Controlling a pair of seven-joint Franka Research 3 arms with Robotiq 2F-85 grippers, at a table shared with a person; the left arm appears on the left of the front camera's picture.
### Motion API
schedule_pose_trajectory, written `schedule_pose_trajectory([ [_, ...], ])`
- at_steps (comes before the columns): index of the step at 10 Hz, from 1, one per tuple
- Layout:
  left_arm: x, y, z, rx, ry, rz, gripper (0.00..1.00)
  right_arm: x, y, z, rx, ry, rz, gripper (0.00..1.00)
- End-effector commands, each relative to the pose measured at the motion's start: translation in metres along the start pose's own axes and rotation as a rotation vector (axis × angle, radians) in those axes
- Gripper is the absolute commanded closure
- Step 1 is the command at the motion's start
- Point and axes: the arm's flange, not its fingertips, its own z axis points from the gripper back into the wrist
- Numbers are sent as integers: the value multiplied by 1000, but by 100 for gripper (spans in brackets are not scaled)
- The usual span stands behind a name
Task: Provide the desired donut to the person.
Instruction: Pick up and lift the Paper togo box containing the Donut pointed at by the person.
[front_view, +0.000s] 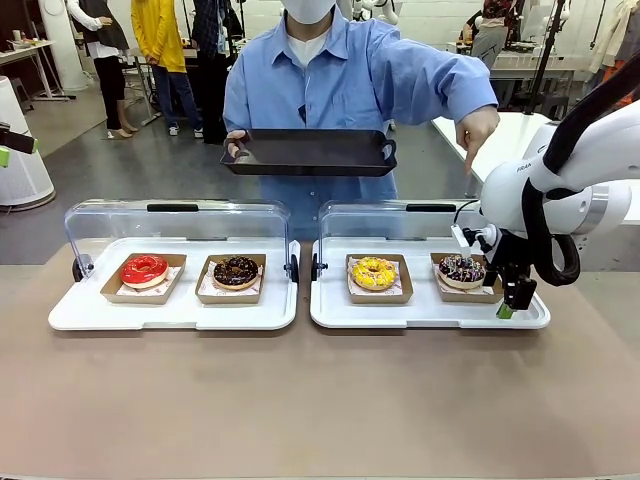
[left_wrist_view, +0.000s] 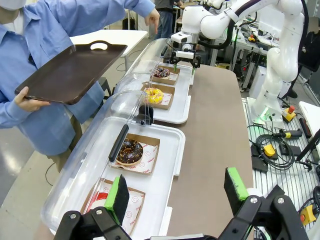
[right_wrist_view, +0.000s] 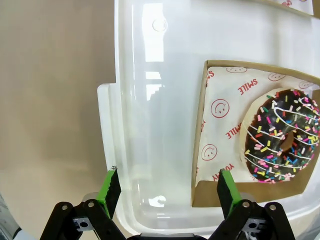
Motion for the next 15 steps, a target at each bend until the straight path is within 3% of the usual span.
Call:
schedule_pose_trajectory([
  [1,1,0,1,-2,-7,-4,0,-2,-7,-7,-8,-31,-20,0],
  [7,1,0,1,-2,-7,-4,0,-5,-6,-21,-5,-41,-3,0],
  [8,1,0,1,-2,-7,-4,0,-5,-6,-23,-11,-42,1,14],
  [9,1,0,1,-2,-7,-4,0,-5,-6,-23,-12,-46,0,59],
  [10,1,0,1,-2,-7,-4,0,-6,-5,-24,-12,-48,3,73],
  [11,1,0,1,-2,-7,-4,0,-6,-5,-24,-14,-53,3,100],
  [15,1,0,1,-2,-7,-4,0,-5,-5,-25,-14,-54,12,100],
])
